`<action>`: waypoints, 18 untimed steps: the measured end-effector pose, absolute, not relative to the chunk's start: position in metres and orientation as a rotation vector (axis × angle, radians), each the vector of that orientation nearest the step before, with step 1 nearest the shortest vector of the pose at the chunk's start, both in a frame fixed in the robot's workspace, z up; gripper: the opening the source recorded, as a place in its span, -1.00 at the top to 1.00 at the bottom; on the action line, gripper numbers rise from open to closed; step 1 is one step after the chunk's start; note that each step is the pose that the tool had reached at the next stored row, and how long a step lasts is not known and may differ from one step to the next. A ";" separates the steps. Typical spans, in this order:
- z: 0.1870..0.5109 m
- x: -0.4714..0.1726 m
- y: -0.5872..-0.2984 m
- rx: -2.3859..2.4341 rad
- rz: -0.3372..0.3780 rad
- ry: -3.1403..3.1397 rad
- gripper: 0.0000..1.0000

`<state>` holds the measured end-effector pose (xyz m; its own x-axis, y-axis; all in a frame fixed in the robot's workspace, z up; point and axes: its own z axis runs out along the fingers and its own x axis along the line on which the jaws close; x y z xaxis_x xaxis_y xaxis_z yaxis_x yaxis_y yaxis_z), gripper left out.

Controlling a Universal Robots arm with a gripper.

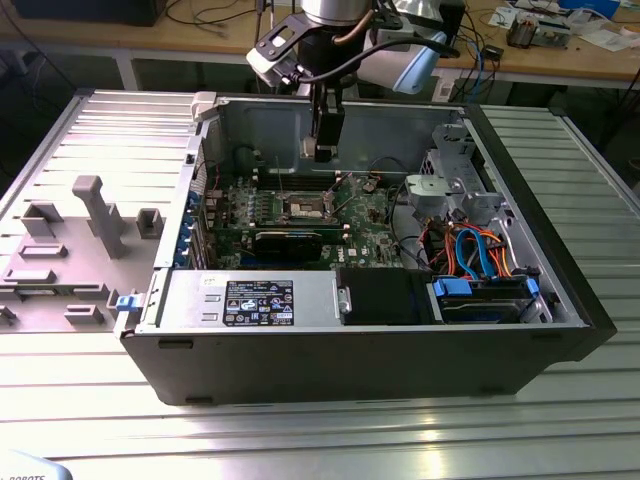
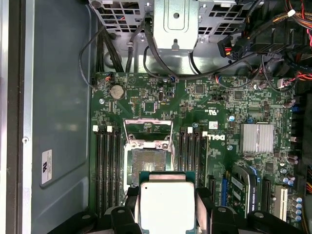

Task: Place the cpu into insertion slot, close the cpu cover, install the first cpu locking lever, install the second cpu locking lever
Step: 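Place the cpu into insertion slot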

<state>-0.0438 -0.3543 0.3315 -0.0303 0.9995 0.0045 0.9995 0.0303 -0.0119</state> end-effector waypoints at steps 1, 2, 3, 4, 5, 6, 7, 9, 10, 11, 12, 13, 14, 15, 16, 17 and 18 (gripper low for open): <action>0.331 -0.044 -0.354 -2.180 0.009 -2.247 -0.08; 0.331 -0.044 -0.354 -2.180 0.009 -2.247 -0.08; 0.331 -0.044 -0.354 -2.180 0.009 -2.247 -0.08; 0.331 -0.044 -0.354 -2.180 0.009 -2.247 -0.08; 0.331 -0.044 -0.354 -2.179 0.008 -2.247 -0.08; 0.331 -0.044 -0.354 -2.180 0.008 -2.247 -0.08; 0.330 -0.044 -0.354 -2.180 0.009 -2.247 -0.08; 0.329 -0.044 -0.354 -2.179 0.009 -2.246 -0.08; 0.328 -0.044 -0.354 -2.179 0.009 -2.246 -0.08; 0.327 -0.044 -0.354 -2.179 0.010 -2.246 -0.08; 0.327 -0.044 -0.354 -2.179 0.010 -2.246 -0.08; 0.326 -0.044 -0.354 -2.179 0.010 -2.246 -0.08; 0.325 -0.044 -0.354 -2.179 0.010 -2.246 -0.08; 0.325 -0.044 -0.354 -2.179 0.010 -2.246 -0.08; 0.324 -0.044 -0.354 -2.179 0.010 -2.246 -0.08; 0.324 -0.044 -0.354 -2.179 0.010 -2.246 -0.08; 0.323 -0.044 -0.354 -2.179 0.010 -2.246 -0.08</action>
